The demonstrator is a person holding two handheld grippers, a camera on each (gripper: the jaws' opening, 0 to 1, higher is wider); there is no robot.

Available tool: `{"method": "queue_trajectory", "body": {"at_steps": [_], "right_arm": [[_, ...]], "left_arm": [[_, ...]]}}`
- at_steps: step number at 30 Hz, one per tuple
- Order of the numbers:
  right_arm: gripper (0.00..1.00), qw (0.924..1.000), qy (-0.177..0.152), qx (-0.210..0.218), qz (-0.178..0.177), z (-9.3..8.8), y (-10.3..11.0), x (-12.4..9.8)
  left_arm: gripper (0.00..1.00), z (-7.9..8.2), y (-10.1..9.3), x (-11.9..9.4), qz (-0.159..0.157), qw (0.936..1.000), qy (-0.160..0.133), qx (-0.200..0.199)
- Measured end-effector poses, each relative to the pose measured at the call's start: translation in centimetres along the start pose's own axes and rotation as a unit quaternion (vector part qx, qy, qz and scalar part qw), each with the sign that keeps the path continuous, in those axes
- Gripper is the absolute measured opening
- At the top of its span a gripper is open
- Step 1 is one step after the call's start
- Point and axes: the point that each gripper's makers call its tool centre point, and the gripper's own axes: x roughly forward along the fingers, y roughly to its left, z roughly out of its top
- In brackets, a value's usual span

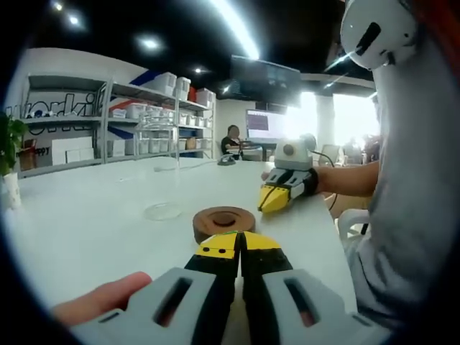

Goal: Clamp the coffee can twist off the lid put the lid on the table pick up the lid cover the can tighten the lid

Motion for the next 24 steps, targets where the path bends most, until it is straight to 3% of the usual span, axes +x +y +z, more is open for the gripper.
{"method": "queue_trajectory", "body": {"at_steps": [18, 20, 24], "right_arm": [[0.00, 0.9998, -0.012, 0.014, 0.003, 0.56, -0.31, -0.26], [0.09, 0.9998, -0.016, 0.010, 0.011, 0.71, -0.38, -0.38], [0.18, 0.9996, -0.013, 0.005, 0.024, 0.66, -0.79, -0.56]], "left_arm": [[0.01, 0.08, 0.32, 0.04, -0.003, 1.0000, -0.003, -0.004], [0.08, 0.07, 0.63, 0.05, -0.005, 1.0000, -0.003, -0.004], [0.14, 0.08, 0.75, -0.01, -0.009, 0.9999, -0.001, -0.008]]}}
